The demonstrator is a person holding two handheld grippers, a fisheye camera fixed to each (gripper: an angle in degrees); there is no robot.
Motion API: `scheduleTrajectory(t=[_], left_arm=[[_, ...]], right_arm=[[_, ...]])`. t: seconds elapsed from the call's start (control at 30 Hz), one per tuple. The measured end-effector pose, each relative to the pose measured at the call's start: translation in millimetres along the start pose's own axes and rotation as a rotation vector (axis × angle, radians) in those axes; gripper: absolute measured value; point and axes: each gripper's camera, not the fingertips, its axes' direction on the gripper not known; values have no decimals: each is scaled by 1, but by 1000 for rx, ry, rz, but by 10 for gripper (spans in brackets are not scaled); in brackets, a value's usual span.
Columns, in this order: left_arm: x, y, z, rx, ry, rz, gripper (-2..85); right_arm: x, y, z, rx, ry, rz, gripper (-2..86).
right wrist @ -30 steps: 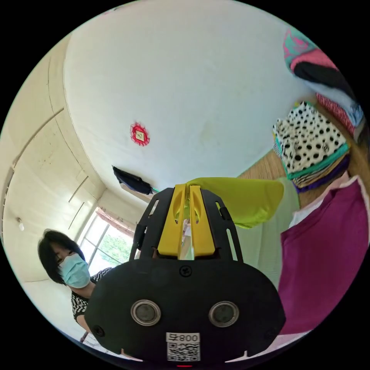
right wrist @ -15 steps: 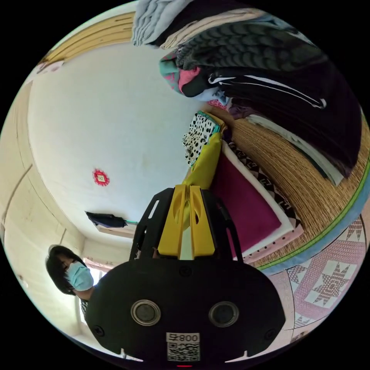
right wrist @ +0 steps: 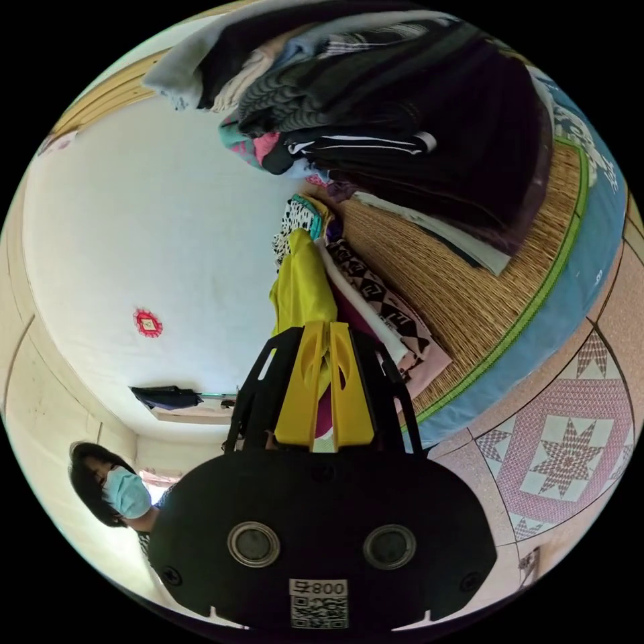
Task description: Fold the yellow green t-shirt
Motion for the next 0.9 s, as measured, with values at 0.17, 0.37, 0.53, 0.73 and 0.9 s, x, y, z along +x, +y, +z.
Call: scheduleTrajectory(t=[0.17,0.37,0.53,0.73,0.9], left_arm=[[-27,-17,13,2,59,-45,23],[-50,-38,27,-15,62,-59,27],[-81,-40,23,-5,126,-92,34],[-111,-30,9,-40,174,-134,33],[-128,-15,-9,-18,225,-157,13]], right_arm=[[21,2,-11,43,-36,37,12],[16,4,-16,60,-7,38,11],[17,20,-13,113,-18,59,7],[-28,69,-23,276,125,-25,1],[-123,145,34,225,215,-322,0]])
